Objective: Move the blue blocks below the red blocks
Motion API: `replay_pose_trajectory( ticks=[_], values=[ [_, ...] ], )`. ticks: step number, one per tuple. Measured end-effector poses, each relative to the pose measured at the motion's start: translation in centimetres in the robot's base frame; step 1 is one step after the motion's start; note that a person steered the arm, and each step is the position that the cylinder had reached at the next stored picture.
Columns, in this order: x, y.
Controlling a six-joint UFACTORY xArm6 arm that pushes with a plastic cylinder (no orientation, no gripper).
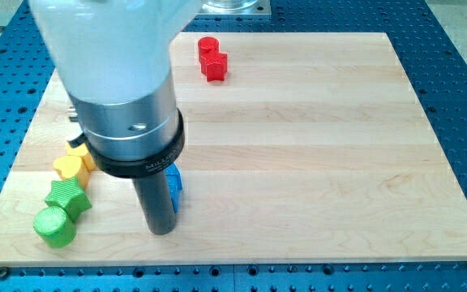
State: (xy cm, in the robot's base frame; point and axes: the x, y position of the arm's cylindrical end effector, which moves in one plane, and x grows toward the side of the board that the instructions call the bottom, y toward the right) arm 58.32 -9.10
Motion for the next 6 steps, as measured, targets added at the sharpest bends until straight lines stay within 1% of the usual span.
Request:
replay_pose_trajectory(
  ticks=[1, 2, 4, 5, 6],
  values=[
    [-0.6, -0.5],
    [-2.2, -0.6],
    [-10.3, -0.6],
    [-12.3, -0.1],
    [-12.3, 3.3]
  ],
)
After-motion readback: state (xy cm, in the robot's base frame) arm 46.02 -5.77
